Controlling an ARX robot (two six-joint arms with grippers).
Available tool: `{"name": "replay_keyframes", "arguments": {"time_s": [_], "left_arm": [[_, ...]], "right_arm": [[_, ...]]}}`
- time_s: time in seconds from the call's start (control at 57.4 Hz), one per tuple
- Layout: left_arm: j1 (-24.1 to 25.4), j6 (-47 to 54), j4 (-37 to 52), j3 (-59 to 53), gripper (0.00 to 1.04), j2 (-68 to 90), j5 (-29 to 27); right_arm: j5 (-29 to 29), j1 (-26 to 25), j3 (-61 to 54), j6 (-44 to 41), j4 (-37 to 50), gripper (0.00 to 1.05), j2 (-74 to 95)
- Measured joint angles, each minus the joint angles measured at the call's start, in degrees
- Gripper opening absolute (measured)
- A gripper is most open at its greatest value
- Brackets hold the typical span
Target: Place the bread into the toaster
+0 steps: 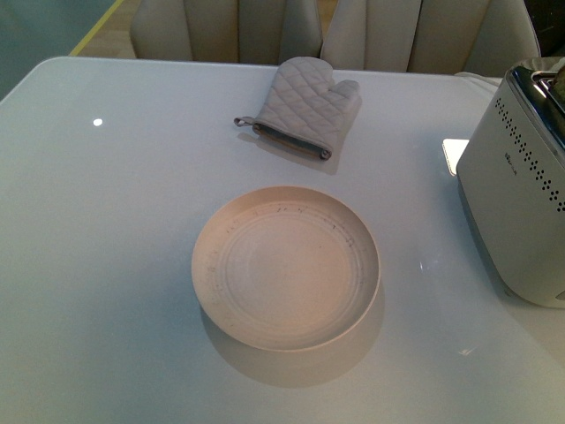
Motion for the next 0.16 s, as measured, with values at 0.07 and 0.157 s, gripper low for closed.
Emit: {"name": "replay_keyframes", "arguments": {"time_s": [0.07,0.157], "left_arm": [[0.0,0.0,0.0,0.0,0.97,0.0,0.0],[0.0,0.0,0.0,0.0,0.97,0.0,0.0]], "right_arm": [[0.0,0.0,0.0,0.0,0.0,0.96,0.0],[0.0,0.0,0.0,0.0,0.0,0.96,0.0]]}}
